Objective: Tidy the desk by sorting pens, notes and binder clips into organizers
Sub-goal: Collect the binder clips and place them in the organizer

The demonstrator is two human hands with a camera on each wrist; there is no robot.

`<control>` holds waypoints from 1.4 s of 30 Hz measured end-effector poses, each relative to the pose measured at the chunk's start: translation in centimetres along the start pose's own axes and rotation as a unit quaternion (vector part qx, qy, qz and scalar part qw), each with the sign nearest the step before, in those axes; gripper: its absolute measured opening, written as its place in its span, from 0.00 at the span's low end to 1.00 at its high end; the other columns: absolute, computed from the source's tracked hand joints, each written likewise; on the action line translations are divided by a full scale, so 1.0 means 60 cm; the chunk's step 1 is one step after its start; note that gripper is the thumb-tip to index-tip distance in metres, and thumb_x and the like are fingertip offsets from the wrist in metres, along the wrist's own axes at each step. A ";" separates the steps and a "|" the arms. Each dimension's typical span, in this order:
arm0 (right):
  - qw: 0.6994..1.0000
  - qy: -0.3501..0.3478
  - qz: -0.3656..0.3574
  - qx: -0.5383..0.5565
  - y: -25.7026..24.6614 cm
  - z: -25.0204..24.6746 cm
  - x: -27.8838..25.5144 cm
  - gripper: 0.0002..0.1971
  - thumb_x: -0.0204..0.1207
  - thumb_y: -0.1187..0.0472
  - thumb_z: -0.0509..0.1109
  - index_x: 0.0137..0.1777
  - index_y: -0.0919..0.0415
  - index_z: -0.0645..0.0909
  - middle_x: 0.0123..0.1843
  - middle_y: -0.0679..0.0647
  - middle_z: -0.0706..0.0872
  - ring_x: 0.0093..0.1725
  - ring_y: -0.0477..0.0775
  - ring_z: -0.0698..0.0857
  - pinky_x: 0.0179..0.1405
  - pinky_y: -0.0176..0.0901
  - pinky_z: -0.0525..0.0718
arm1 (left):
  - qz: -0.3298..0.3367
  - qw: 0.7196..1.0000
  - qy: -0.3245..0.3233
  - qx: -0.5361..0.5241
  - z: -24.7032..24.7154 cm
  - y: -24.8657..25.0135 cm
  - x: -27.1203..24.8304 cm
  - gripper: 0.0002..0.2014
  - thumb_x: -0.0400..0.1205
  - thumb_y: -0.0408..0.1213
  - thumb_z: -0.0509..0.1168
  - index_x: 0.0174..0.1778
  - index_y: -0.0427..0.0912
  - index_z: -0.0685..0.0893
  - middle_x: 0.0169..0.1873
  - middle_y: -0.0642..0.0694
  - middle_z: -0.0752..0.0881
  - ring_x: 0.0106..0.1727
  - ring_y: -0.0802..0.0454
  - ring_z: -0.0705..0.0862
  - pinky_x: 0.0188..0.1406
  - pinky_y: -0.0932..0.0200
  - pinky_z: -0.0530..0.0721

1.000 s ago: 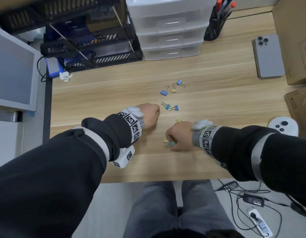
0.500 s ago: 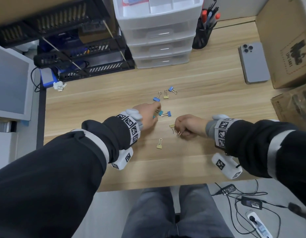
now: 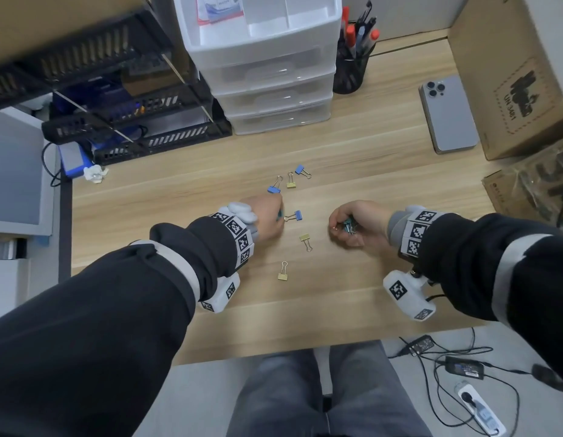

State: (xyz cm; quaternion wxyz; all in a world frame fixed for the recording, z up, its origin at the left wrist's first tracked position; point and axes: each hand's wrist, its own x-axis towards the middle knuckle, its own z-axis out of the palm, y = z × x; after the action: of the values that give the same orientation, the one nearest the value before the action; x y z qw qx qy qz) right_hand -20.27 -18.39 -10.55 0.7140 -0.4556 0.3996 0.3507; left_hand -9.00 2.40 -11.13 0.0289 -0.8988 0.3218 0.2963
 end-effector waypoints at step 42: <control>0.954 -0.154 -0.123 0.225 -0.303 0.120 -0.154 0.09 0.84 0.60 0.67 0.50 0.68 0.81 0.36 0.58 0.83 0.28 0.49 0.87 0.20 0.32 0.85 | 0.212 0.913 0.292 -0.187 -0.416 0.048 -0.073 0.05 0.77 0.31 0.68 0.45 0.40 0.88 0.41 0.48 0.88 0.43 0.50 0.86 0.46 0.50 0.87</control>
State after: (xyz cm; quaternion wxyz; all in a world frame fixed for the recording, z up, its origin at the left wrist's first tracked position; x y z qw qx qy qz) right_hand -6.74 -19.12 6.32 0.8885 -0.2692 0.2941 0.2272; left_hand -0.59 -3.46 12.22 -0.2990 -0.8446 0.4379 0.0742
